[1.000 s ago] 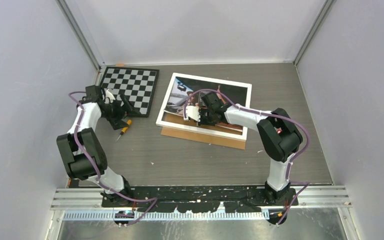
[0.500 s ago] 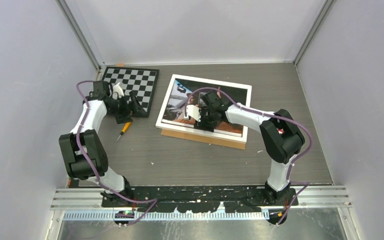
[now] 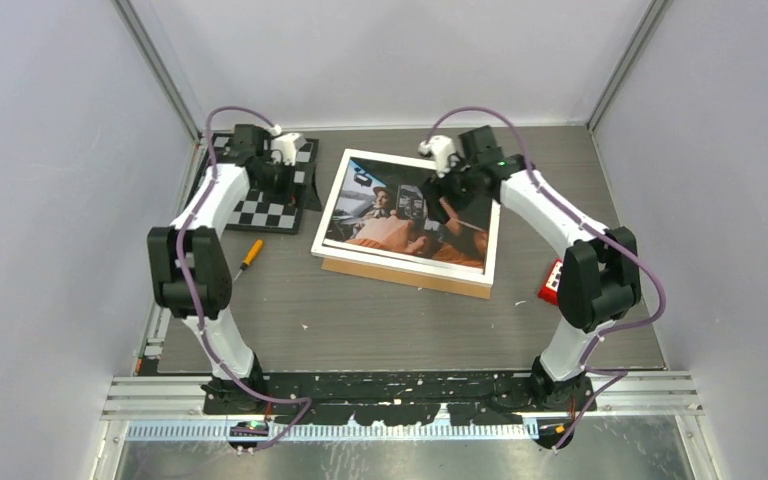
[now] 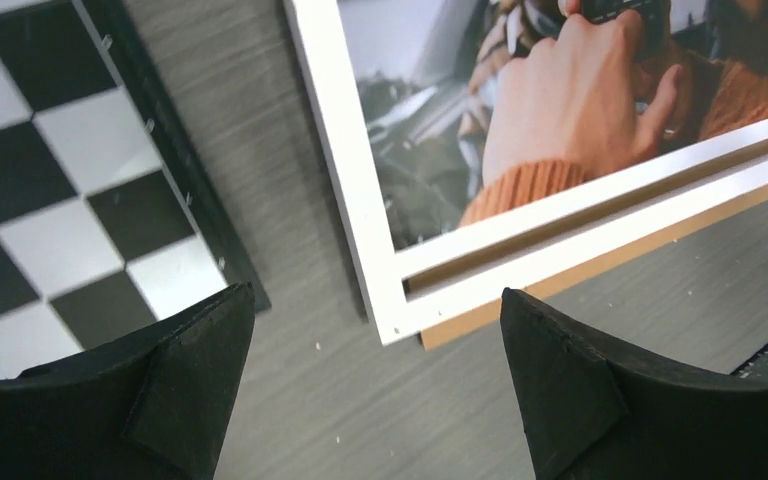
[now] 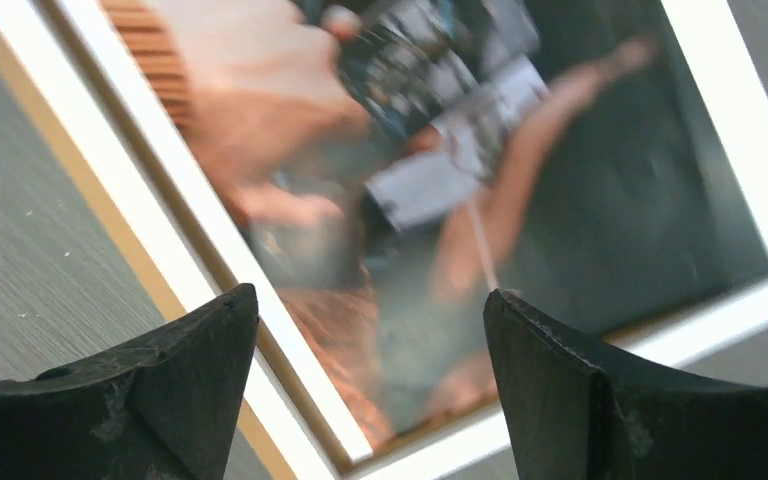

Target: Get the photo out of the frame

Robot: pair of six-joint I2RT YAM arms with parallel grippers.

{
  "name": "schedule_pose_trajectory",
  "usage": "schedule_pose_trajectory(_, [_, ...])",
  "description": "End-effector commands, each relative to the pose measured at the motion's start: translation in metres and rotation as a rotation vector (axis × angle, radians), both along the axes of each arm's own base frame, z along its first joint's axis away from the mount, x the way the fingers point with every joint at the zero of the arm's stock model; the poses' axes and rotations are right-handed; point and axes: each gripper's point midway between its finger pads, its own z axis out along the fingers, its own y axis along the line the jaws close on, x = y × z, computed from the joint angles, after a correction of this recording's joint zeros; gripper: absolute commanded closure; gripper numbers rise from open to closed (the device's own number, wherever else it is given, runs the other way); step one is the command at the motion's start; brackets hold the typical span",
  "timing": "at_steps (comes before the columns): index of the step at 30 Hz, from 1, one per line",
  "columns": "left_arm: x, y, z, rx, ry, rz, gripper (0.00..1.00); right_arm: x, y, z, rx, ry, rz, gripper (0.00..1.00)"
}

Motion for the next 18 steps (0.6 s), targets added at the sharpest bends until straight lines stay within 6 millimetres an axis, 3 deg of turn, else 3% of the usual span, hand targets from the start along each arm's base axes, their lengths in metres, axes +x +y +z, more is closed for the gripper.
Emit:
schedule_pose_trajectory(1, [0.023, -0.01, -0.009, 0.071, -0.018, -0.088, 0.06, -0.007, -0.052, 0.008, 0.105, 0.214, -0.335, 0.13])
schedule_pose_trajectory(6, [0.046, -0.024, -0.024, 0.12, -0.013, -0.124, 0.05, -0.003, -0.112, -0.019, 0.152, 0.374, -0.644, 0.11])
schedule_pose_trajectory(10, [0.053, -0.029, -0.042, 0.11, 0.045, -0.103, 0.05, 0.0, -0.143, -0.05, 0.165, 0.495, -0.813, 0.1])
schedule_pose_trajectory(13, [0.048, -0.032, -0.055, 0.101, 0.102, -0.104, 0.05, 0.002, -0.146, -0.072, 0.169, 0.567, -0.853, 0.1])
schedule_pose_trajectory(18, [0.031, -0.04, -0.073, 0.099, 0.15, -0.126, 0.06, 0.009, -0.133, -0.098, 0.21, 0.667, -0.84, 0.11])
